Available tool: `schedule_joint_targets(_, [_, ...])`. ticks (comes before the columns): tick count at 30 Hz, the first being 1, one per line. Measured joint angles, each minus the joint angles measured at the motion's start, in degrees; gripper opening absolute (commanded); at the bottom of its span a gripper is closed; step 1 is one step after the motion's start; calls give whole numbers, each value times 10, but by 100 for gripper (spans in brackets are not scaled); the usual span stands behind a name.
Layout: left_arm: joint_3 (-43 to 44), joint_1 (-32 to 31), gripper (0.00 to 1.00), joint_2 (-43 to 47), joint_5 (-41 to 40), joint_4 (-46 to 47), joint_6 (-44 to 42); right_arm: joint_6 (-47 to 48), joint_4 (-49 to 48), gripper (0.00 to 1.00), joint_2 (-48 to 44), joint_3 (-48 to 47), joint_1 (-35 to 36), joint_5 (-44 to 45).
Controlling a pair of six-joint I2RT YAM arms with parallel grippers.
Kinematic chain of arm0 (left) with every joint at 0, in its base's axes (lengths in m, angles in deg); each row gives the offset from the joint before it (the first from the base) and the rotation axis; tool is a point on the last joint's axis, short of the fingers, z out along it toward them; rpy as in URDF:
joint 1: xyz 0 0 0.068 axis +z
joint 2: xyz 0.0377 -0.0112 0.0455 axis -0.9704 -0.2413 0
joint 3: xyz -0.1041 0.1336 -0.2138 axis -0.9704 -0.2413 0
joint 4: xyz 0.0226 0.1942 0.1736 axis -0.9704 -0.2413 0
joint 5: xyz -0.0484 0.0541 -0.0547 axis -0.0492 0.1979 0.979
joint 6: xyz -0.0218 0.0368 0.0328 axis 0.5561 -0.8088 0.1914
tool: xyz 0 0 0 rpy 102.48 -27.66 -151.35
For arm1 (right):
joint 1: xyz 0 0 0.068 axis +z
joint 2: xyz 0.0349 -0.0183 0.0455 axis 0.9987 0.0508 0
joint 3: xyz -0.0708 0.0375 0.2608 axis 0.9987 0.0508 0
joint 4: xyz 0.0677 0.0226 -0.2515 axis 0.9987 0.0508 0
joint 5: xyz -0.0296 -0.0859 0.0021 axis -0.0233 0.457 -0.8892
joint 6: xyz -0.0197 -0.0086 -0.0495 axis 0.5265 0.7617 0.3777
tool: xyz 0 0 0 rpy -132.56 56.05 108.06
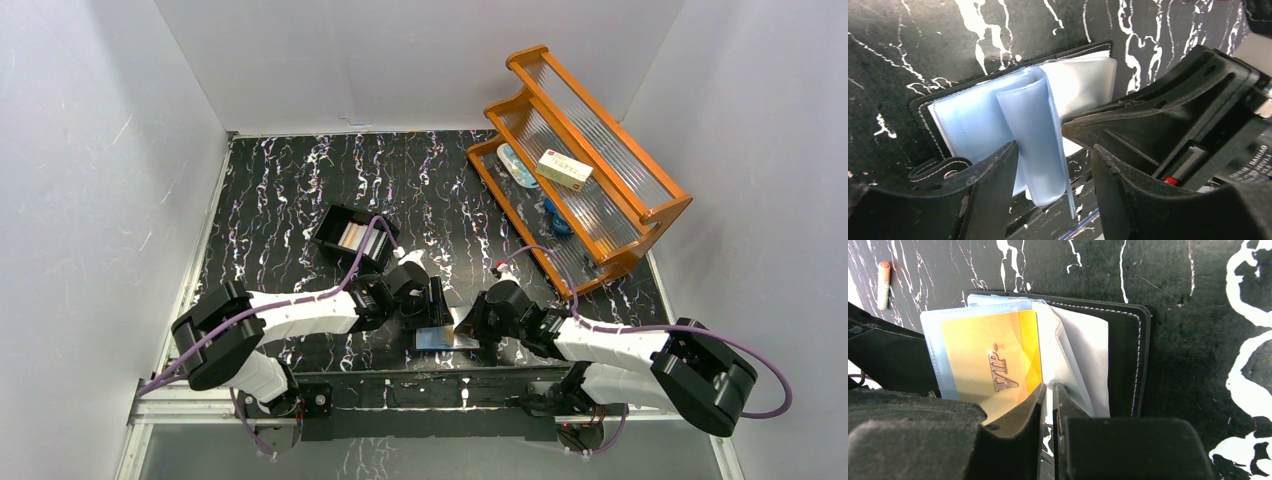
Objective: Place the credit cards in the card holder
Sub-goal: Insert the credit card into the card holder.
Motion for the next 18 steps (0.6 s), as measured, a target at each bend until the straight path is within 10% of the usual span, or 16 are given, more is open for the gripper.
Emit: schedule_joint_targets(18, [-5,-3,54,12,12,45,-13,7,95,20,-73,0,0,35])
